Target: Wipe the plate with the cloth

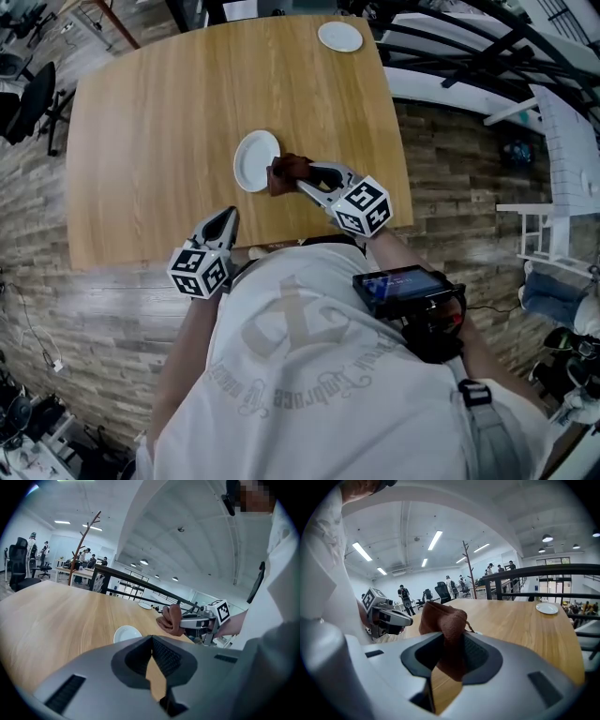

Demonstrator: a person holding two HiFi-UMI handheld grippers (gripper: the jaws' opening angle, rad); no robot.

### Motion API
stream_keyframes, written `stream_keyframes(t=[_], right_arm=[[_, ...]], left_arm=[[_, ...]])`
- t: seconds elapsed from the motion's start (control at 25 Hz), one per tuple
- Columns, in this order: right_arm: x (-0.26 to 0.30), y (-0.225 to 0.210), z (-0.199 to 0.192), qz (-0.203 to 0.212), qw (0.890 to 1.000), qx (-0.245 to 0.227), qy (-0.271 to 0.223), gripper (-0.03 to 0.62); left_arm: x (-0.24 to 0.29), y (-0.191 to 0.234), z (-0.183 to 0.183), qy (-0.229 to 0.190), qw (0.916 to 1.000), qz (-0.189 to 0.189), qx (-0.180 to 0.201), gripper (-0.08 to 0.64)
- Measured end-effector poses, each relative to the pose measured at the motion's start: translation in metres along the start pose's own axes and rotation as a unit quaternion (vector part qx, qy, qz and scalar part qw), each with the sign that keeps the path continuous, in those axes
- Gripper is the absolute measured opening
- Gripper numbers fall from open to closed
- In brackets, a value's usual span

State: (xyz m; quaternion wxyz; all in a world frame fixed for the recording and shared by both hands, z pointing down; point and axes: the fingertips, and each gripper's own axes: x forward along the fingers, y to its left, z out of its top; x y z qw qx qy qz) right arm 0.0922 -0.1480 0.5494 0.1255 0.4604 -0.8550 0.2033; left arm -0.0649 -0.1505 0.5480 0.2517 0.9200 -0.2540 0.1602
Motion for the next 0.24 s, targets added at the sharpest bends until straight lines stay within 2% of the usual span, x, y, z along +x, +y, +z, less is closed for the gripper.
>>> stream_keyframes(t=[0.24], right_arm=[[0.037, -0.024, -0.025, -0.01, 1.0, 0.0, 0.01, 0.121]], left_arm=[[0.034, 0.039, -0.022, 0.006, 0.9999, -0.014, -0.006, 0.012]])
